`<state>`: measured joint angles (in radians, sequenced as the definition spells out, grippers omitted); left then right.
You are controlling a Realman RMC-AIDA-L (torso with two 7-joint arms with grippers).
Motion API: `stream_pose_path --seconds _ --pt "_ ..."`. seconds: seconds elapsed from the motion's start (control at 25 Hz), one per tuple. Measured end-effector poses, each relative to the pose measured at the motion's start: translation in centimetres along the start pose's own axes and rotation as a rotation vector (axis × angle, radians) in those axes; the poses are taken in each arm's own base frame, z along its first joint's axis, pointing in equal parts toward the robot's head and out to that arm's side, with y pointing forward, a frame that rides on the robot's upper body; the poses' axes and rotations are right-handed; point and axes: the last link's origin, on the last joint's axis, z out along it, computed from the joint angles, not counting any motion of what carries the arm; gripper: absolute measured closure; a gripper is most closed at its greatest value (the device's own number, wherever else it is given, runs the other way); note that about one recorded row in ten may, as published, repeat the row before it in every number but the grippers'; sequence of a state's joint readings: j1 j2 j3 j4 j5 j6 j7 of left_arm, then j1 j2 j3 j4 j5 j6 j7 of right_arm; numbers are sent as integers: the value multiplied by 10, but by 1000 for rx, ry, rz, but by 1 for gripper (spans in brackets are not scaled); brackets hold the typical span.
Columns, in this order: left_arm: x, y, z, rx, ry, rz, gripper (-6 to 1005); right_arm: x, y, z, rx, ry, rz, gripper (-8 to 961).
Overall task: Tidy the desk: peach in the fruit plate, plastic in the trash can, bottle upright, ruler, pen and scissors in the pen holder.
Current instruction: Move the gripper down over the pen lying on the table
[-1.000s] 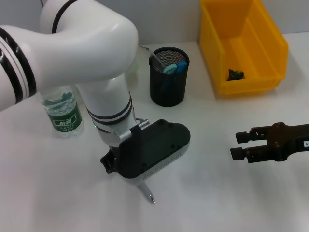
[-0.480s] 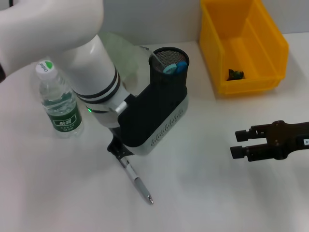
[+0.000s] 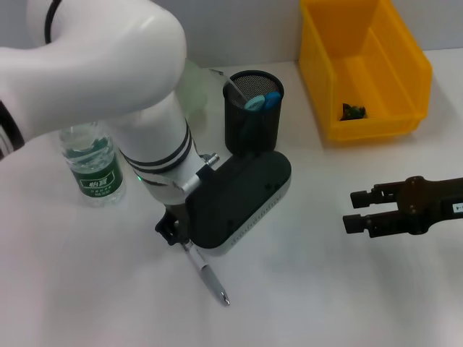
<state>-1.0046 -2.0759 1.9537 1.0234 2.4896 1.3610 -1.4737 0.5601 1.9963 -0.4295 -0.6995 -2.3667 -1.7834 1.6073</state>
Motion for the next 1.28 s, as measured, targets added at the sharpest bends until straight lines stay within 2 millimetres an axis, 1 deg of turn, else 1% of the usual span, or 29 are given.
stream_pose_path --seconds 0.12,0.36,0.52,1.08,1.28 --pt "0 -1 0 -2 -2 24 897 0 0 1 -1 -1 1 224" --pt "1 2 7 -55 -3 97 646 2 1 2 -4 -10 9 224" --pt "3 2 8 -66 6 119 550 3 0 4 3 -10 12 224" --pt "7 4 14 -99 33 149 563 1 -1 5 2 -5 3 224" --pt "7 5 15 -99 36 152 616 1 -1 6 5 -5 2 224"
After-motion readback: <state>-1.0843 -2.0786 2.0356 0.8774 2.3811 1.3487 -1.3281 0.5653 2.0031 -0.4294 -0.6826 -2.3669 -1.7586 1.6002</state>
